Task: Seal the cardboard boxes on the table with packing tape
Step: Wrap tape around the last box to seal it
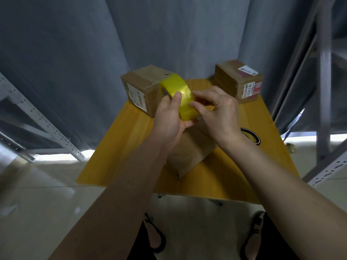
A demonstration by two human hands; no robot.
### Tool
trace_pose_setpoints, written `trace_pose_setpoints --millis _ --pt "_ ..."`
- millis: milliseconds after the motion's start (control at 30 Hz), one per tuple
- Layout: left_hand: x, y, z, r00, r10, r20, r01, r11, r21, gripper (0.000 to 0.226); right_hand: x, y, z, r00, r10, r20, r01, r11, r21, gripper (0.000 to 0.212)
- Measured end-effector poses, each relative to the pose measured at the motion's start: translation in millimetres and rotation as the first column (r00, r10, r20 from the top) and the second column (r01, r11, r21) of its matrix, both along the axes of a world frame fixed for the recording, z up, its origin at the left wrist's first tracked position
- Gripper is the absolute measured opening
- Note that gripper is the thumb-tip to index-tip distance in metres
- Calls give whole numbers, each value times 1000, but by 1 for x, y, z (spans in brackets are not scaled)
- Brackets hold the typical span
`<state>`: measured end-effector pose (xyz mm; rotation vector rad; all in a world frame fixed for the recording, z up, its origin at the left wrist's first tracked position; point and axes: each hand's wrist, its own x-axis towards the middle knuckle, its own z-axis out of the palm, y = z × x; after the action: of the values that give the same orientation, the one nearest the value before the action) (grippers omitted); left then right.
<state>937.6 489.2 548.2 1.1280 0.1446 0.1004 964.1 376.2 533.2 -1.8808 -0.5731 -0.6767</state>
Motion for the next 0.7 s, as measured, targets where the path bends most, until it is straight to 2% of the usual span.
trace_pose_setpoints --millis 300,400,500,567,700 --pt "-3 2 -4 999 -32 37 28 995 97 35 1 -3 5 991 -37 128 50 994 -102 12" --pt "-3 2 -3 998 -58 40 56 997 46 32 3 -3 6 975 -58 214 106 969 -222 13" --pt "-2 2 2 997 -74 30 77 994 -79 32 2 0 7 961 -70 266 151 944 -295 15" --pt "0 2 3 998 -61 1 60 989 -134 43 2 2 9 966 -36 256 128 927 -352 15" --pt "2 6 -1 999 -40 -13 38 993 -108 48 5 2 9 986 75 148 -11 919 -395 10"
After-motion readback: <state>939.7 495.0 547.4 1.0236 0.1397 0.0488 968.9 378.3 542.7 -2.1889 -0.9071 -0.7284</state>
